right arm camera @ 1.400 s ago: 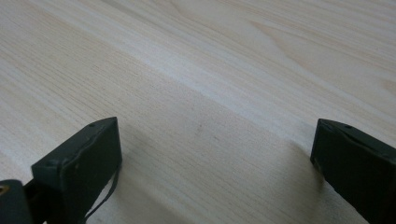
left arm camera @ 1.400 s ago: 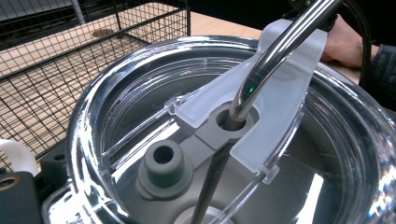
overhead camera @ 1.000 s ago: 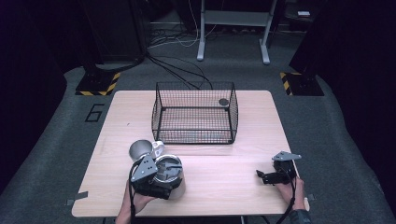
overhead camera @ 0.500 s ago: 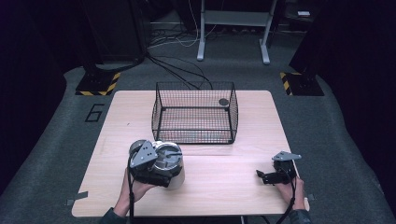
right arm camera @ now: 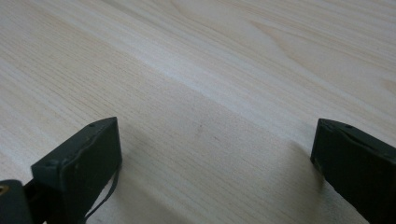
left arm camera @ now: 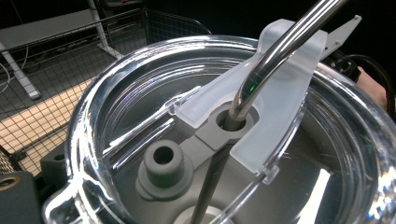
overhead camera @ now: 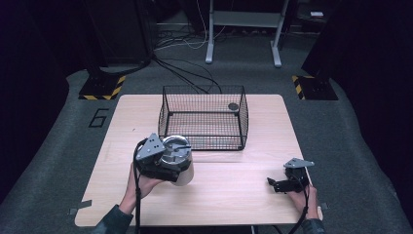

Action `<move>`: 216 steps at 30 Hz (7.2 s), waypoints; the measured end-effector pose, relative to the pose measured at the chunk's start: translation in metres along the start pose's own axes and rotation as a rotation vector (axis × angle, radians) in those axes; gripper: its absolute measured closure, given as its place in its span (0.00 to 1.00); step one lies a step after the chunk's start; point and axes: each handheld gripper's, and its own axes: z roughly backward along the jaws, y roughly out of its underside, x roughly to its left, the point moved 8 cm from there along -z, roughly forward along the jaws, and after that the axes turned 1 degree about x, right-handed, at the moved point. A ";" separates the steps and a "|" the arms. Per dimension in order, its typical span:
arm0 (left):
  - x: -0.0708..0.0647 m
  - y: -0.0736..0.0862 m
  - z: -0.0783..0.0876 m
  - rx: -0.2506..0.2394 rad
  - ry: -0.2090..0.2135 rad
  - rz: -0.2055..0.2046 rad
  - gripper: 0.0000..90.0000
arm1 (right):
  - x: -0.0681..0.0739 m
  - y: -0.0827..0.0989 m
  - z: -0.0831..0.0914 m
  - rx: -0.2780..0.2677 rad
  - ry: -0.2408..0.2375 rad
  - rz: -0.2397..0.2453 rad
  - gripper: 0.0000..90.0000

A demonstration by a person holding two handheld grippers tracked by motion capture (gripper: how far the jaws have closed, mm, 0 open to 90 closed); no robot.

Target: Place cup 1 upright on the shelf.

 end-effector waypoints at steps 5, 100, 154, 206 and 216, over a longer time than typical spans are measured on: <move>0.004 -0.011 -0.003 0.004 0.001 -0.015 0.04 | 0.000 0.000 0.000 0.000 0.000 0.000 0.01; 0.078 -0.115 -0.174 0.019 -0.104 0.027 0.04 | 0.000 0.000 0.000 0.001 -0.004 -0.002 0.02; 0.075 -0.064 -0.260 0.199 -0.060 0.120 0.04 | 0.001 0.000 0.000 -0.004 -0.006 -0.001 0.02; 0.064 -0.050 -0.261 0.275 -0.044 0.042 0.02 | 0.001 0.000 0.000 -0.003 -0.008 -0.001 0.03; 0.062 -0.060 -0.242 0.229 -0.043 0.038 0.00 | 0.001 0.000 0.000 -0.004 -0.007 -0.001 0.03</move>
